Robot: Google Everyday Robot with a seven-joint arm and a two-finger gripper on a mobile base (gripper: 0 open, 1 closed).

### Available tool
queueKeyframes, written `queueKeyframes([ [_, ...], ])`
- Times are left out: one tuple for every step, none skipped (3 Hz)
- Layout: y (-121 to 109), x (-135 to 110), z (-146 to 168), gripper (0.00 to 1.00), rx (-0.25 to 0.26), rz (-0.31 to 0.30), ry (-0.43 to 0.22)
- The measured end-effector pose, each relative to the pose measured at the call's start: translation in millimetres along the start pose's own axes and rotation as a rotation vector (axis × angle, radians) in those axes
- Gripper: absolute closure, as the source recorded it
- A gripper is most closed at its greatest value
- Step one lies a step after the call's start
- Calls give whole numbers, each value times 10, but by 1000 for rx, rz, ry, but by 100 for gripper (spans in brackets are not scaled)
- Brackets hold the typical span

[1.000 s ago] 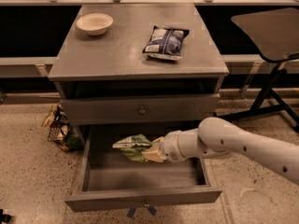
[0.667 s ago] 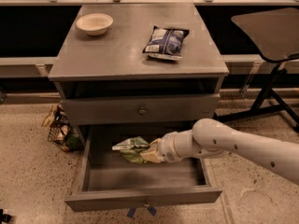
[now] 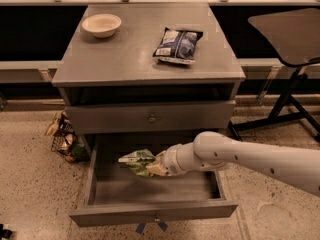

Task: Place green jalapeno chip bag into middle drawer

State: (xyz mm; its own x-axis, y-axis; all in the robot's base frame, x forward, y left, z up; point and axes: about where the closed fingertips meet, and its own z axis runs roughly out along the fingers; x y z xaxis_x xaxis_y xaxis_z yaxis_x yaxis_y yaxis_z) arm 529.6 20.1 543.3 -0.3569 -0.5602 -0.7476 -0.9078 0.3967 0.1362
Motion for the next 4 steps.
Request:
queueKeyframes([
  [-88,-26,143,36,21,6,2],
  [-129,-39,134,4,67,36,6],
  [-106,-32,-84,0,114,63,8],
  [74,-32,-463,18,166,104,-22],
])
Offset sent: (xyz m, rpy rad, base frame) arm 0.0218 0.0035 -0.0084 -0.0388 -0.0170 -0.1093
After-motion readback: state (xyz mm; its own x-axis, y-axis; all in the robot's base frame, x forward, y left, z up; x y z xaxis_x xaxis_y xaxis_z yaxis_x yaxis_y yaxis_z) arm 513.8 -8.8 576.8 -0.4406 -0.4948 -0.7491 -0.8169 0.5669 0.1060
